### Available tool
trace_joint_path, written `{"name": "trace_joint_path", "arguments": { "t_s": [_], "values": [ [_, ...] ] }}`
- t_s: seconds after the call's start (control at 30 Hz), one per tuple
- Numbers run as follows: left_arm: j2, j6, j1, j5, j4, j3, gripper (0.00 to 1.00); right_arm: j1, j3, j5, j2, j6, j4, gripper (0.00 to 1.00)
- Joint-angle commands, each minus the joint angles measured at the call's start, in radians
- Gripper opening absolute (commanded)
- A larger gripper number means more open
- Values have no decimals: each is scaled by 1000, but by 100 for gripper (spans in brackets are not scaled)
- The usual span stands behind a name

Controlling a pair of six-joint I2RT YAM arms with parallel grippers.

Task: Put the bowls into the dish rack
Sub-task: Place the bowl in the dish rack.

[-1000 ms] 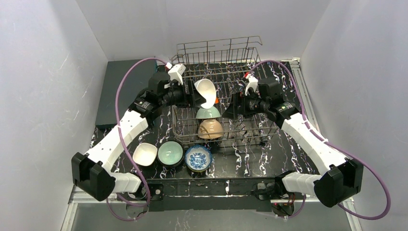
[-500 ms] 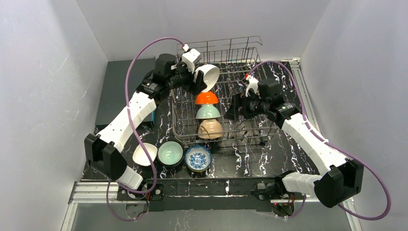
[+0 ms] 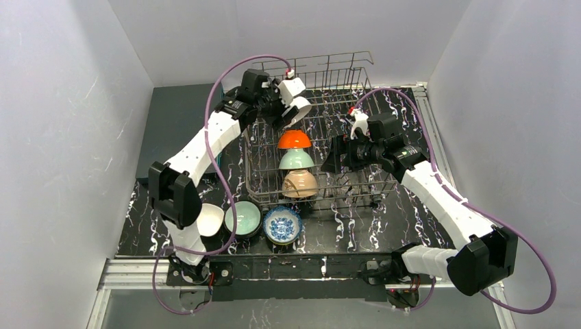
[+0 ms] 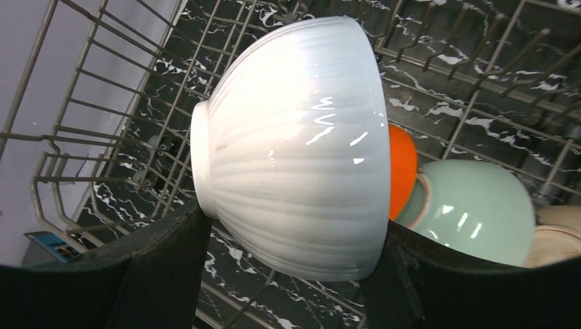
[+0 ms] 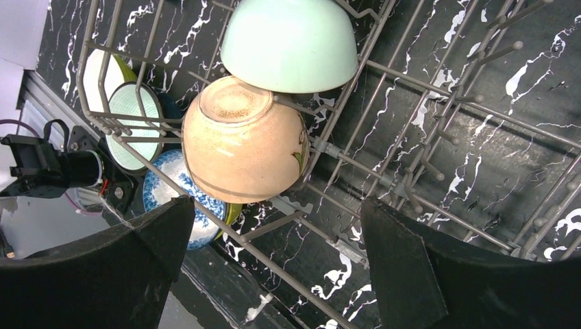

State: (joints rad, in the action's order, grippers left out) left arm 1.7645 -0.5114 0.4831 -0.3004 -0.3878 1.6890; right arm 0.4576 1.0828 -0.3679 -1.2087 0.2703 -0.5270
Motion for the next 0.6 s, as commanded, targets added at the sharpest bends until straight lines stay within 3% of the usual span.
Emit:
{"name": "trace_joint_path", "arguments": {
  "t_s": [0.0, 0.57],
  "values": [
    [22, -151, -6, 29, -40, 135, 0, -7, 36, 1, -2, -19, -3, 99],
    [166, -377, -6, 111, -113, 255, 0, -11, 40, 0, -17, -36, -17, 99]
  ]
}}
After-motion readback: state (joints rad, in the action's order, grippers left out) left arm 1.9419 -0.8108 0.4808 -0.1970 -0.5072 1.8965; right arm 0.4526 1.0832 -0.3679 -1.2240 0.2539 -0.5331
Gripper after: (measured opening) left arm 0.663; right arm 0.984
